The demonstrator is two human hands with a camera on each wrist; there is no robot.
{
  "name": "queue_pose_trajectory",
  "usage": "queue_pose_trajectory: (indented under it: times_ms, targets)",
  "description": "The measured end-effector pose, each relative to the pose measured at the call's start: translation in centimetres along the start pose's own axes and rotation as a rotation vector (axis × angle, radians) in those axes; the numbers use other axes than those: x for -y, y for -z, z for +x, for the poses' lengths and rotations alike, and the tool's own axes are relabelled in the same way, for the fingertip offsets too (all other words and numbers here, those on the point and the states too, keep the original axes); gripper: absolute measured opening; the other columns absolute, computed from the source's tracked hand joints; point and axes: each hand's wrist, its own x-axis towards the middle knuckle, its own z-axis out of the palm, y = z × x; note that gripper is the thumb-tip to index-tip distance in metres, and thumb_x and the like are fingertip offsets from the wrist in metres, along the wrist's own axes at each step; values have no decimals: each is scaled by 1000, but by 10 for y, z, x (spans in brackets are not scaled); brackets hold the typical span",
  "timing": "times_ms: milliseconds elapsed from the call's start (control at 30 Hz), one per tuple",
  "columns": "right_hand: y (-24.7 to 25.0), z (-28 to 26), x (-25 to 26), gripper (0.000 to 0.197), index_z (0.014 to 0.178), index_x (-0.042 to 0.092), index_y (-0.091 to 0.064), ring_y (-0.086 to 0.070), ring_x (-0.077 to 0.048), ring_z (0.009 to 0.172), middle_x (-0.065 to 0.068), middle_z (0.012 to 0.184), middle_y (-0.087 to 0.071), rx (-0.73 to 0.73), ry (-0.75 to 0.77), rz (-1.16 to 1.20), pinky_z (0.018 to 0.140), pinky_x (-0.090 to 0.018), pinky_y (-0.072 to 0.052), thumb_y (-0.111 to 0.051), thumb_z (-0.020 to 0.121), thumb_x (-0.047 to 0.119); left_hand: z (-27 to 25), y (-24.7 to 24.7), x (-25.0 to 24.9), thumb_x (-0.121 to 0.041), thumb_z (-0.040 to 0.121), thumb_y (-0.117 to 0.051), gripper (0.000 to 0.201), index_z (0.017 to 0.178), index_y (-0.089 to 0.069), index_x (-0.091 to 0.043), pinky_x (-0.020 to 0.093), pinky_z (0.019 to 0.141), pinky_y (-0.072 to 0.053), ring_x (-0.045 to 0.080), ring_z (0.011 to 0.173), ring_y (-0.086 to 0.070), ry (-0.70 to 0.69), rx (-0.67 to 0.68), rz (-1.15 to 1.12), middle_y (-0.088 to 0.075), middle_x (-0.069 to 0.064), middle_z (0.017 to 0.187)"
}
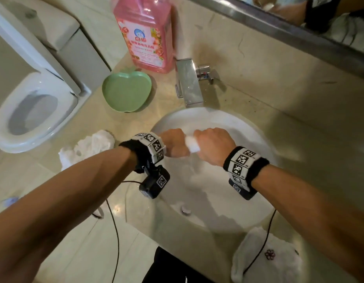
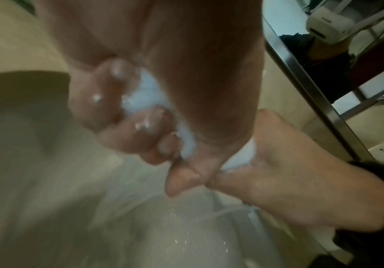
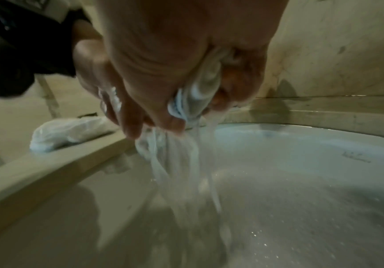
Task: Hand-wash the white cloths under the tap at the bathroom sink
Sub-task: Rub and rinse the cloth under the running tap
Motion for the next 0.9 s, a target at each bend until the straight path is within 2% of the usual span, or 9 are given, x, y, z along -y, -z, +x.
queue_pose_trajectory:
  times_ms: [133, 200, 267, 367, 467, 533, 633, 733, 900]
  targets:
    - [9, 0, -7, 43, 121, 24, -55, -65, -31, 84, -2, 99, -65, -48, 23, 208, 64, -34, -41, -69, 82, 36, -2, 21, 4, -29, 78, -75, 34, 105, -63, -12, 26, 59, -44, 18, 69, -63, -62, 129, -94, -69, 5, 91]
    - [19, -2, -10, 43, 121, 29, -62, -64, -29, 92, 0, 105, -66, -10, -37, 370, 73, -35, -48, -71, 81, 41, -8, 26, 4, -35, 77, -79, 52, 118, -54, -14, 28, 56, -48, 20, 76, -67, -57, 99, -136, -67, 3, 100]
    - [29, -5, -12, 42, 115, 27, -66, -65, -26, 92, 0, 103, -70, 76, -131, 519, 76, -35, -51, -75, 78, 46, -21, 27, 8, -45, 71, -82, 70, 127, -49, -21, 34, 72, -52, 23, 96, -65, -116, -156, -51, -61, 2, 114]
    - [42, -10, -11, 29, 98, 17, -67, -67, -22, 67, -3, 80, -71, 174, -270, 930, 56, -34, -56, -78, 77, 32, -46, 15, 13, -43, 69, -81, 80, 138, -42, -29, 43, 91, -51, 27, 118, -51, -305, -560, 125, -49, 3, 134]
    - [57, -16, -3, 22, 94, 10, -67, -59, -16, 53, -3, 62, -64, 255, -335, 1270, 46, -26, -47, -79, 76, 15, -66, 8, 7, -49, 63, -83, 99, 145, -31, -26, 46, 100, -44, 32, 131, -33, -313, -624, 295, -40, 7, 144]
    - [67, -22, 7, 25, 96, 9, -68, -58, -13, 54, 0, 61, -62, 309, -302, 1325, 46, -25, -46, -82, 76, 13, -74, 13, 0, -49, 64, -82, 89, 137, -40, -21, 44, 91, -47, 31, 120, -38, -243, -650, 323, -45, 9, 133]
    - [80, -35, 16, 35, 103, 7, -66, -54, -16, 60, -3, 69, -60, 381, -254, 1341, 47, -26, -44, -85, 74, 12, -85, 27, -6, -31, 77, -76, 43, 111, -57, -12, 38, 62, -44, 28, 90, -50, -268, -743, 340, -55, 10, 105]
    - [85, -46, 17, 38, 104, 7, -65, -55, -16, 59, -4, 71, -61, 376, -232, 1286, 48, -26, -43, -86, 73, 13, -95, 39, -8, -21, 79, -68, 31, 106, -57, -11, 34, 56, -39, 28, 81, -57, -324, -672, 408, -61, 7, 96]
    - [73, -52, 28, 27, 91, 20, -64, -64, -8, 48, 5, 69, -69, 237, -215, 1024, 42, -18, -45, -81, 71, 26, -100, 43, -9, -21, 78, -66, 44, 120, -50, -19, 36, 61, -45, 32, 78, -62, -298, -384, 376, -67, 8, 95]
